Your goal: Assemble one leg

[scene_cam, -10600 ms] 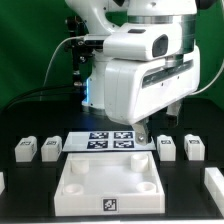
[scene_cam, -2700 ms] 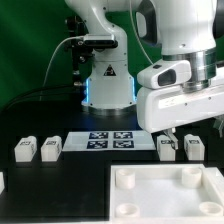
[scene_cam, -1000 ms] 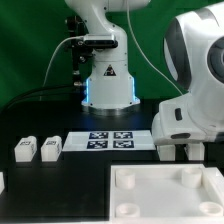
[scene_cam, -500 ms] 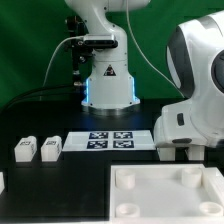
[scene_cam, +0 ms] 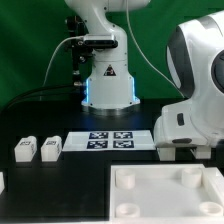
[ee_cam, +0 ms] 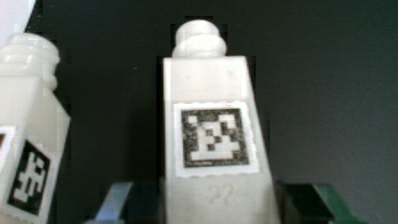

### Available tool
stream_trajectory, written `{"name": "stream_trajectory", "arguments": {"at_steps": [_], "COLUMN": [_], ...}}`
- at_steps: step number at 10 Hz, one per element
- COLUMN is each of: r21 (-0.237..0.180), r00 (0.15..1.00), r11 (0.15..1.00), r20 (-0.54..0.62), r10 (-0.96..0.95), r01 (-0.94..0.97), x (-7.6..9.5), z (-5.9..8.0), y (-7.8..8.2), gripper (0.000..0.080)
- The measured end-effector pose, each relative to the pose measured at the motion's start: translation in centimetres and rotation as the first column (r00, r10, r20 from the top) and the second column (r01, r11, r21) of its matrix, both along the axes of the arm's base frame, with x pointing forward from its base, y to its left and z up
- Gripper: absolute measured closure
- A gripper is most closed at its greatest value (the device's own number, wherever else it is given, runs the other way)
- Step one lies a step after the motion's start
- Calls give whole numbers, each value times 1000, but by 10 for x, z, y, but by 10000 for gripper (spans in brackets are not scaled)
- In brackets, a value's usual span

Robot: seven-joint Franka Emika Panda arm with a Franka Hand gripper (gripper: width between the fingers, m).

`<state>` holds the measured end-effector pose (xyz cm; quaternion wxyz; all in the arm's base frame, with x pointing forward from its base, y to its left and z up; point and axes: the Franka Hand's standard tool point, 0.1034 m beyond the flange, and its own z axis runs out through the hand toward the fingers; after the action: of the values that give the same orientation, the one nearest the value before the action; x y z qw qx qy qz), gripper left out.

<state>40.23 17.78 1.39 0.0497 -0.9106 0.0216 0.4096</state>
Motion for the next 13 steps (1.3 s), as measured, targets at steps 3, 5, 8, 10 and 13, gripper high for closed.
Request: {"name": "stream_trajectory", "arguments": {"at_steps": [3,5,8,10,13], "r21": [0,0,40,61,36], "r00": [1000,1000,996,992,889], "r11": [1000,1000,999,997,999], "r20": [0,0,81,122,458], "r10": [0,0,33,43,-5], "r01": [0,0,-36,-51,-13], "x": [0,0,45,74,97], "z": [0,0,43,83,133], "y": [0,0,-10,-22,-34], "gripper": [506,505,505,505,505]}}
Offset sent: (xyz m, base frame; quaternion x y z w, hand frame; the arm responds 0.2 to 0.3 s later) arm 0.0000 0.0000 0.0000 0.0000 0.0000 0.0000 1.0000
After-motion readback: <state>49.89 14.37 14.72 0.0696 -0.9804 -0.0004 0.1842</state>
